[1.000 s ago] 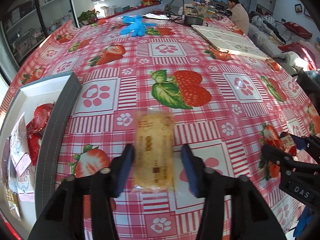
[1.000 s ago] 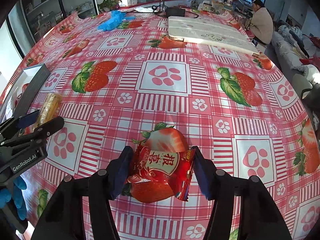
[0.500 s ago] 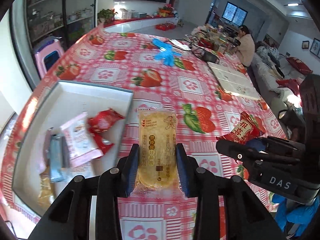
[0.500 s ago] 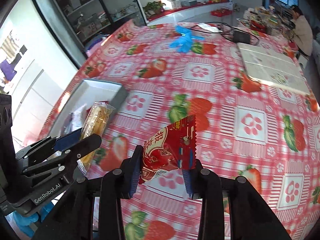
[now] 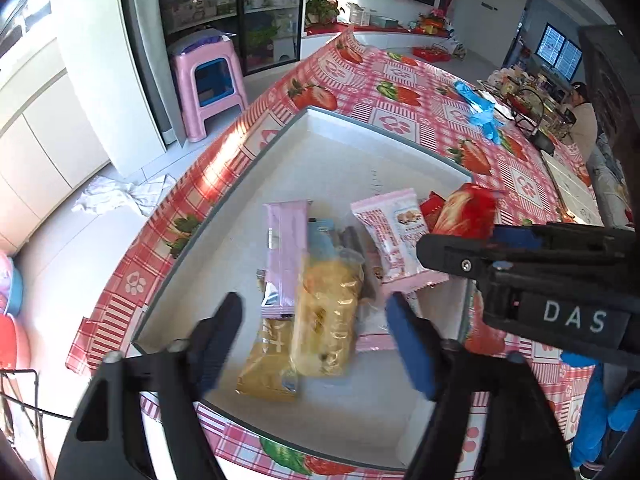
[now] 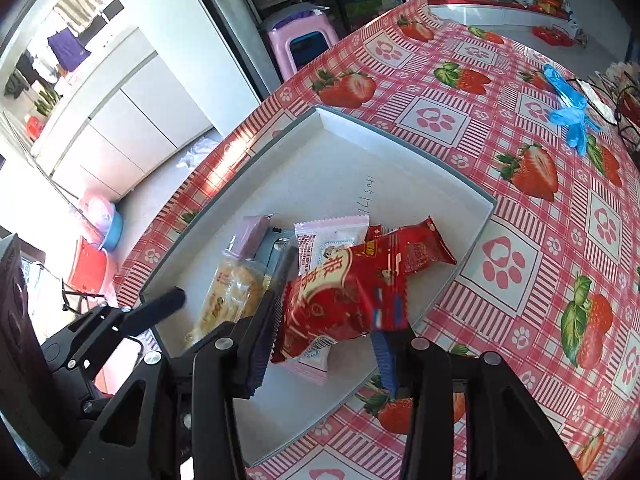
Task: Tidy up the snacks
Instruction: 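Carry both packets into the white tray and open both tools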
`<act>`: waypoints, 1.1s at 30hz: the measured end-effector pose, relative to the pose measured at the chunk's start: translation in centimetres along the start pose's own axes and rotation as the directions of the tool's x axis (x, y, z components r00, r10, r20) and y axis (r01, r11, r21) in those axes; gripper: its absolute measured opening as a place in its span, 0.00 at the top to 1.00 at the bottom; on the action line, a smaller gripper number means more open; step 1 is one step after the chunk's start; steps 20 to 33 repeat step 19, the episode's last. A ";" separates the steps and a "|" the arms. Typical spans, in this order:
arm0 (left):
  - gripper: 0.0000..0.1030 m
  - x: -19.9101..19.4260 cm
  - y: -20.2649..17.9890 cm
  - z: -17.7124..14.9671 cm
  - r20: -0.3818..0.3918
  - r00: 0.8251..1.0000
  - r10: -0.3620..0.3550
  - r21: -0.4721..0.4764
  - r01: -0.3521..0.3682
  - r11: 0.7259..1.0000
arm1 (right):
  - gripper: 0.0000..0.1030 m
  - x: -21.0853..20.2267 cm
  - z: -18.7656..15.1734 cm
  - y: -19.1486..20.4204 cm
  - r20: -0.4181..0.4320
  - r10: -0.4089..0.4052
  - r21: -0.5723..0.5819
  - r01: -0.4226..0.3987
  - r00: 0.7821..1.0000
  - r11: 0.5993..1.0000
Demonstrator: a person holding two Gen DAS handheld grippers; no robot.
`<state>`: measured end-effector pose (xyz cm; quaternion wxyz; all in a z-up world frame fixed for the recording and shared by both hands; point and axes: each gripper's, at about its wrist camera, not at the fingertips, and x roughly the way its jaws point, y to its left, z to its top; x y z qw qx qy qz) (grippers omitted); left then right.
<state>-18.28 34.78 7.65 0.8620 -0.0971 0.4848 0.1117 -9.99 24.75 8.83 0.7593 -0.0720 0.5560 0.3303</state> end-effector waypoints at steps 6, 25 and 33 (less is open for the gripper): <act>0.09 1.2 1.2 0.1 -0.030 0.999 0.040 -0.002 -0.040 0.999 | 0.04 -0.3 0.2 1.7 0.020 -0.103 -0.086 0.104 0.994 0.991; 0.01 1.7 3.4 -0.7 -0.042 0.999 0.016 -0.072 -0.019 0.997 | 0.01 -0.4 -0.1 3.3 0.013 -0.237 -0.216 0.234 0.971 0.948; 0.01 1.7 3.4 -0.7 -0.042 0.999 0.016 -0.072 -0.019 0.997 | 0.01 -0.4 -0.1 3.3 0.013 -0.237 -0.216 0.234 0.971 0.948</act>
